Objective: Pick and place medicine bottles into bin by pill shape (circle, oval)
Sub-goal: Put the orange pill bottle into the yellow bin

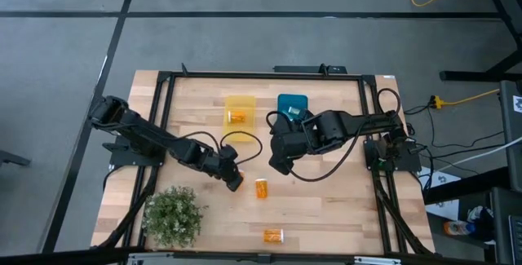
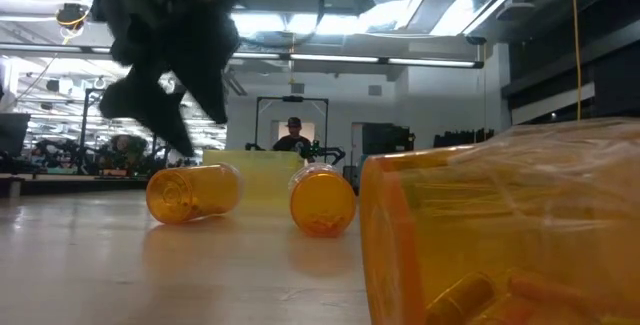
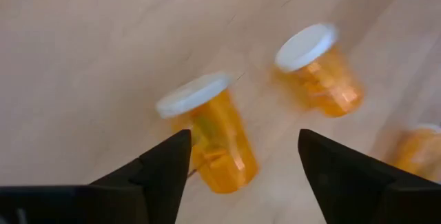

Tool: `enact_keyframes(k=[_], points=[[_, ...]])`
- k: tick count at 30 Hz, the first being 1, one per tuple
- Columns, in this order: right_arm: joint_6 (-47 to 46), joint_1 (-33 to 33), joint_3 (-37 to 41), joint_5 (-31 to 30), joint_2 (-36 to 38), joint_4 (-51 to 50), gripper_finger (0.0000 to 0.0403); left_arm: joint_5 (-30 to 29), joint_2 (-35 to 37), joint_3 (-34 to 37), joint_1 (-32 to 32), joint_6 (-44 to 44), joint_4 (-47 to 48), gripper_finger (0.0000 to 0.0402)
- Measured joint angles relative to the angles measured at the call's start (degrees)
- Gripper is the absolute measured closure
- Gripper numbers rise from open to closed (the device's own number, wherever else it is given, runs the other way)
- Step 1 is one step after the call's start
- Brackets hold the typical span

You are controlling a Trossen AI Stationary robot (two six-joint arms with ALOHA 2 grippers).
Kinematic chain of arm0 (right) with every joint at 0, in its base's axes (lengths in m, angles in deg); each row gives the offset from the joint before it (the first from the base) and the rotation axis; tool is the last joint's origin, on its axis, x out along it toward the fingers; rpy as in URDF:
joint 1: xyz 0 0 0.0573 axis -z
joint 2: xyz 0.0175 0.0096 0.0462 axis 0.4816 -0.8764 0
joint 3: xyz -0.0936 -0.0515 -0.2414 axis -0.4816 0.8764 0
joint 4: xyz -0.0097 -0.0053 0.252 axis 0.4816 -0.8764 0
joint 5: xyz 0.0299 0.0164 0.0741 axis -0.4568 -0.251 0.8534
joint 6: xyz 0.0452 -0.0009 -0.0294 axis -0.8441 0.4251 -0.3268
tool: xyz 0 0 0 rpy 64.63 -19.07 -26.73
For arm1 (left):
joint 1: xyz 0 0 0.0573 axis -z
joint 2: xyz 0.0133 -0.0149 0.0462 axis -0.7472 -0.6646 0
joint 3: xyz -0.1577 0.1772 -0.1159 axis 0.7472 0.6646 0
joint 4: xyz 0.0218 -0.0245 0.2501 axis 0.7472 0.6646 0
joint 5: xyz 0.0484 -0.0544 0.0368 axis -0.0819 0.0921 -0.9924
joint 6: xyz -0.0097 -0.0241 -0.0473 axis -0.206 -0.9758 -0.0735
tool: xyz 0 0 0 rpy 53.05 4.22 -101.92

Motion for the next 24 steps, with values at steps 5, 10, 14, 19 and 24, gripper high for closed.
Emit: enact_keyframes(k=[5,10,14,19,24], points=[[0.9,0.0,0.0,0.0,0.0,0.0,0.0183,0.2,-4.2,0.0,0.3,-3.9,0.3,0.0136],[1.0,0.0,0.0,0.0,0.0,0.0,0.0183,0.5,-7.9,0.0,0.3,-4.7,0.3,0.0138],[1.0,0.0,0.0,0.0,0.0,0.0,0.0183,0.6,-9.6,-0.2,0.3,-6.1,0.3,0.0138],[1.0,0.0,0.0,0.0,0.0,0.0,0.0183,0.4,-9.0,-0.1,-0.2,-6.9,0.3,0.0150],[1.0,0.0,0.0,-0.1,0.0,0.0,0.0183,0.2,-8.6,0.1,-0.2,-6.9,0.2,0.0183]])
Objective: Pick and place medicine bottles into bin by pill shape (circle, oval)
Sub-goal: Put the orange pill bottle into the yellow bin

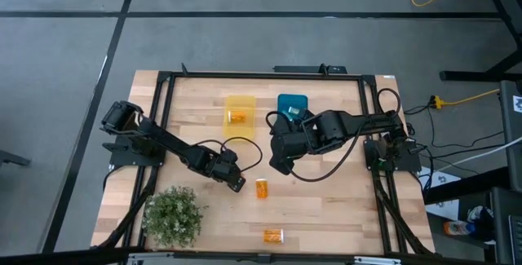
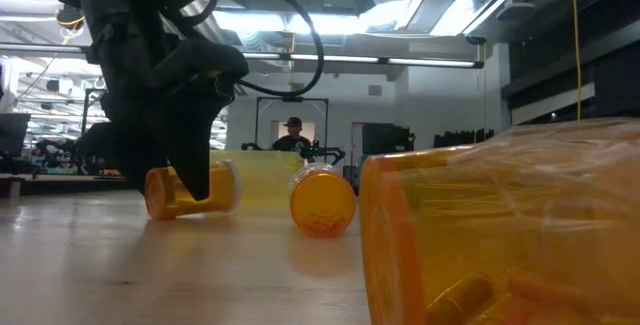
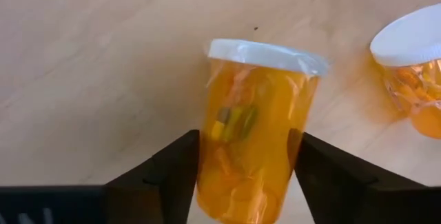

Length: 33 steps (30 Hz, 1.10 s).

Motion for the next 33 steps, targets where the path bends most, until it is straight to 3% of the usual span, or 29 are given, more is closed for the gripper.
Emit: enact_keyframes(k=[8,13,17,24,33], points=[[0.0,0.0,0.0,0.0,0.0,0.0,0.0183,0.0,4.4,-3.0,-0.8,4.4,-0.1,0.0221],[-0.3,0.0,0.0,0.0,0.0,0.0,0.0183,-9.6,12.3,-6.5,-4.2,13.9,2.8,0.0222],[-0.7,0.0,0.0,-0.6,0.0,0.2,0.0183,-17.2,17.4,-6.8,-10.9,23.0,7.6,0.0222],[-1.6,0.0,0.0,-2.3,0.0,0.7,0.0183,-2.6,16.2,-6.6,-24.3,31.7,9.0,0.0220],[-4.8,0.0,0.0,-2.3,0.0,1.0,0.0183,1.2,16.7,-6.7,-30.0,39.2,9.7,0.0214]])
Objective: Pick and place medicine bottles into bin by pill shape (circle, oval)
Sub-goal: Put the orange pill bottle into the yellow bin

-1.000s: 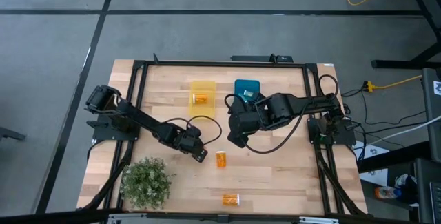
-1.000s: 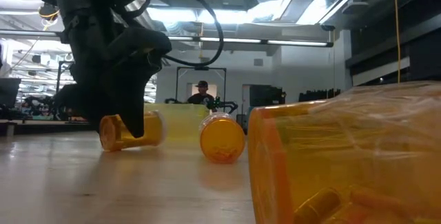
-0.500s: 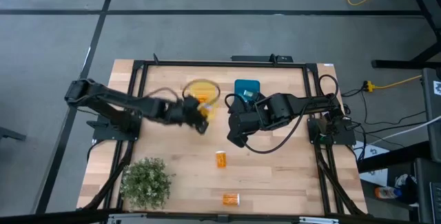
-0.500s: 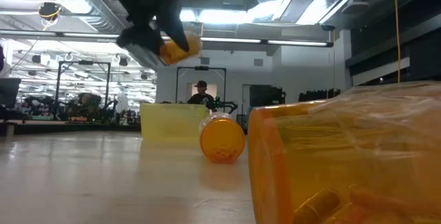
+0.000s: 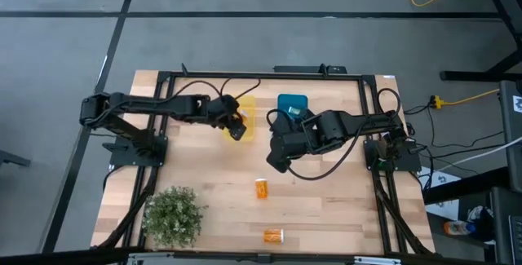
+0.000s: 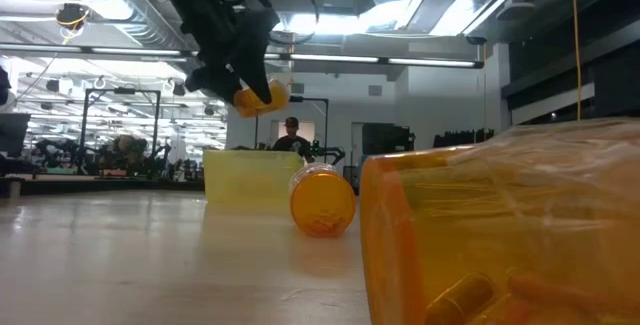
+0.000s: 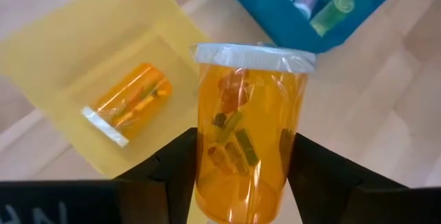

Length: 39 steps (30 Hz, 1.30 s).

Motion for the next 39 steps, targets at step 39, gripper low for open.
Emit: enact_keyframes(k=[39], points=[[-22.8,-7.7,0.1,6.8,-6.0,-0.2,0.0183,7.0,20.1,0.1,7.4,15.4,24.3,0.0146]])
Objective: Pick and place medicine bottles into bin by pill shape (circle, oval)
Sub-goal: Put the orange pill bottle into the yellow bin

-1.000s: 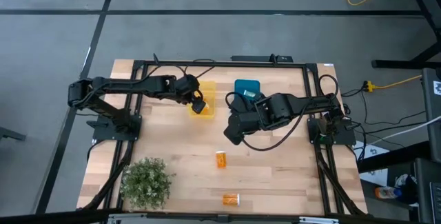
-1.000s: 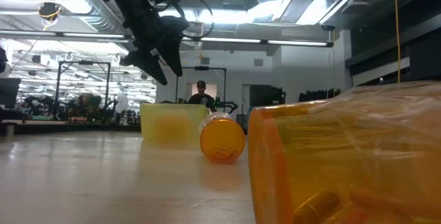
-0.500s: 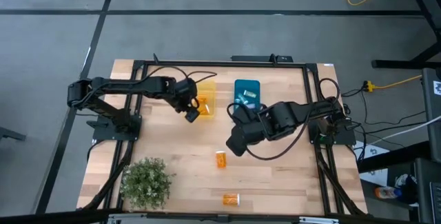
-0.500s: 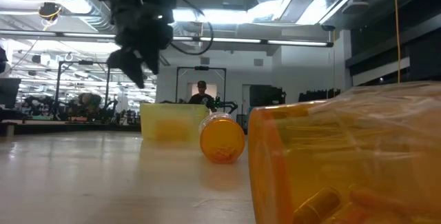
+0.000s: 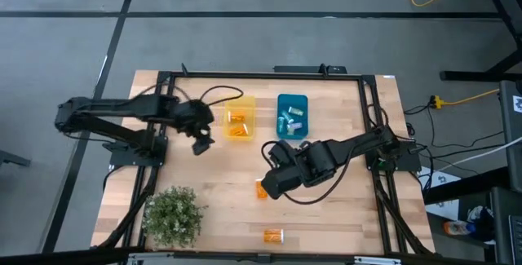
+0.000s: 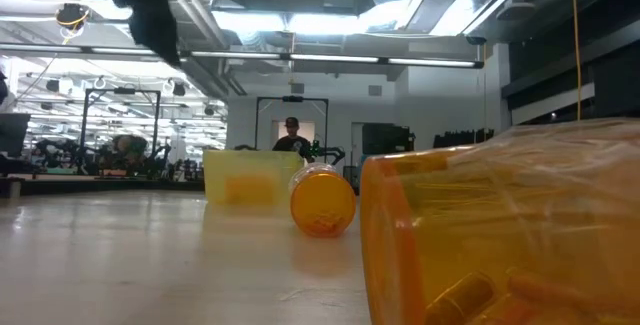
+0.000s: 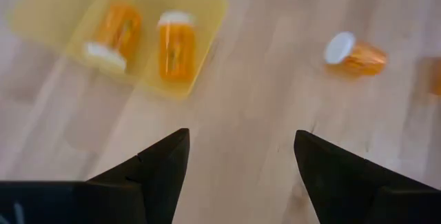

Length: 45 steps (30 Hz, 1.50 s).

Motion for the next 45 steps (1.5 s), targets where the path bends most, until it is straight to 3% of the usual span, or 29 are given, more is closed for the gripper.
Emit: enact_keyframes(k=[9,14,18,20,23,28,45], points=[[-0.7,0.0,0.0,2.6,-3.9,0.3,0.0183,-2.9,19.1,11.6,6.9,2.8,-10.9,0.0146],[-2.7,0.1,0.0,-0.6,-5.3,1.1,0.0183,-3.1,30.5,21.9,7.2,3.3,-20.0,0.0146],[-2.8,0.2,0.0,-0.4,-5.8,1.1,0.0183,-3.1,37.1,29.5,7.2,6.9,-19.6,0.0147],[-2.9,0.2,0.0,-0.4,-5.8,1.5,0.0183,-3.1,39.2,32.8,7.2,4.3,-21.1,0.0147],[-2.8,0.1,0.0,-0.3,-5.8,2.5,0.0183,-3.2,40.9,37.4,7.2,3.2,-32.9,0.0147],[-2.9,0.2,0.0,-0.3,-5.8,2.9,0.0183,-4.2,41.6,44.6,7.1,9.1,-49.4,0.0147],[-2.9,0.2,0.0,-0.3,-5.8,6.2,0.0183,-5.4,41.6,52.9,0.1,11.6,-51.8,0.0147]])
